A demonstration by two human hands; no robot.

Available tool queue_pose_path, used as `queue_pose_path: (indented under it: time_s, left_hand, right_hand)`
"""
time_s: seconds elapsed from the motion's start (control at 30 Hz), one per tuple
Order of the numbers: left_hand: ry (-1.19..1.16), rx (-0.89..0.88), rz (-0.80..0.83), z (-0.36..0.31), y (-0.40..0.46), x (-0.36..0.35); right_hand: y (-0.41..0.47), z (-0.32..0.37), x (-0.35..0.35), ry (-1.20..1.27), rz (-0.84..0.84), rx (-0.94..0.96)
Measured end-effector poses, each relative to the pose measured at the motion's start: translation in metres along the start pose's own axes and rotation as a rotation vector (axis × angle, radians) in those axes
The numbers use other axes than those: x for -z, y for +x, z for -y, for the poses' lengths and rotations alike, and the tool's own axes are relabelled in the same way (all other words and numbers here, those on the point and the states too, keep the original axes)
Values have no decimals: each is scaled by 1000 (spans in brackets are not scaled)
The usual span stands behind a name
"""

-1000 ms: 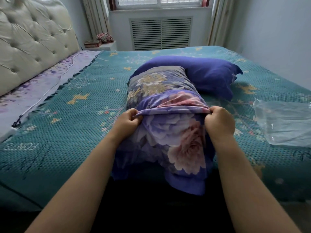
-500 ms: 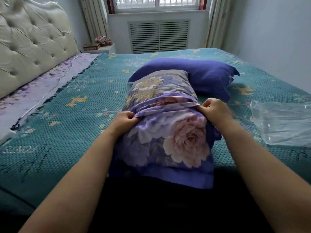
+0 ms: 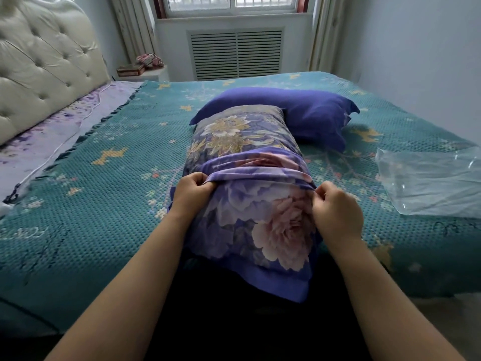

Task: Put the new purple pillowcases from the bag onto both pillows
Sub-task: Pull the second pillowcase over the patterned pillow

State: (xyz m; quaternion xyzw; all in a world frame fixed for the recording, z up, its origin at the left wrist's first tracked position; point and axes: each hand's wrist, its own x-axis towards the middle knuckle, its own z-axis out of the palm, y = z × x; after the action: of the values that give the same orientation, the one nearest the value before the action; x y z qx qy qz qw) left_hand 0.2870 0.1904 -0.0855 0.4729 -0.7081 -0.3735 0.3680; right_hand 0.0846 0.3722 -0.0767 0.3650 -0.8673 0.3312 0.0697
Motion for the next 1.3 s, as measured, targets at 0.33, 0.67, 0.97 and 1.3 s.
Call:
queue_pose_path:
  time_s: [0.33,0.67,0.97,1.3]
  left_hand:
    - [19,-113,112,-3,-6,9]
    - [113,-75,151,-11,5,18]
    - [179,-7,-131,-1,1,16]
    - [156,126,354,-14,23,23]
  right_hand:
    - [-8,42,-2,1372,420,-340]
    - [85,2,9,602,466,90]
    - [39,30,-2,238,3,322]
    - [79,6,-20,422,408,15]
